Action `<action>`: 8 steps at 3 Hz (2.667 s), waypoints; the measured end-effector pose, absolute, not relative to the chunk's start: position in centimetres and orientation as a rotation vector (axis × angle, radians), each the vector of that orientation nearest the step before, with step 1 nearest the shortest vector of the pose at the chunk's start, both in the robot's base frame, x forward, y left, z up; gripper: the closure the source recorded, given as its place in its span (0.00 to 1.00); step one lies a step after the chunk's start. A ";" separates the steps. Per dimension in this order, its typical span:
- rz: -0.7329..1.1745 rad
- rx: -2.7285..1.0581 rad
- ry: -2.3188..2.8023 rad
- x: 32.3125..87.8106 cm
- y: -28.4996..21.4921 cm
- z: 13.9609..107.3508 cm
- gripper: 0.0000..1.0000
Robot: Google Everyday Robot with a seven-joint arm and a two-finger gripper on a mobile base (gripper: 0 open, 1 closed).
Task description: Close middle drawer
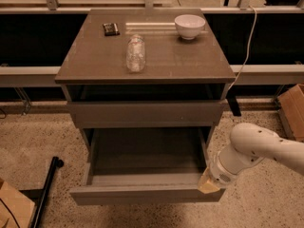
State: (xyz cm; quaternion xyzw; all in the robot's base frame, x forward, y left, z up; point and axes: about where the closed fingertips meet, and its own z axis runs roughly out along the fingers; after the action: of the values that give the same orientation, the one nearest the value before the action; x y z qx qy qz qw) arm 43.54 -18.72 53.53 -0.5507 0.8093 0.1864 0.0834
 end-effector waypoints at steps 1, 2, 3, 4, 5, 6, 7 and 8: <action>0.545 -1.643 2.415 43.6 -17.9 51.6 1.00; 0.541 -1.634 2.412 44.2 -17.5 48.6 1.00; 0.558 -1.639 2.441 44.7 -17.3 44.7 1.00; 0.575 -1.644 2.462 45.0 -17.1 42.6 1.00; 0.575 -1.644 2.462 45.0 -17.1 42.6 1.00; 0.489 -1.639 2.453 46.7 -17.0 42.2 1.00; 0.445 -1.632 2.431 48.5 -17.0 41.7 1.00; 0.445 -1.632 2.431 48.5 -17.0 41.7 1.00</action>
Offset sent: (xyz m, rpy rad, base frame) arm 0.0145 0.0152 -0.0891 0.0040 -0.0232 -0.0189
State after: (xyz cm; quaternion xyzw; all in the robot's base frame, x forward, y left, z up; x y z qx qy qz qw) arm 48.54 -16.97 41.68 -0.5487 0.8176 0.1497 0.0897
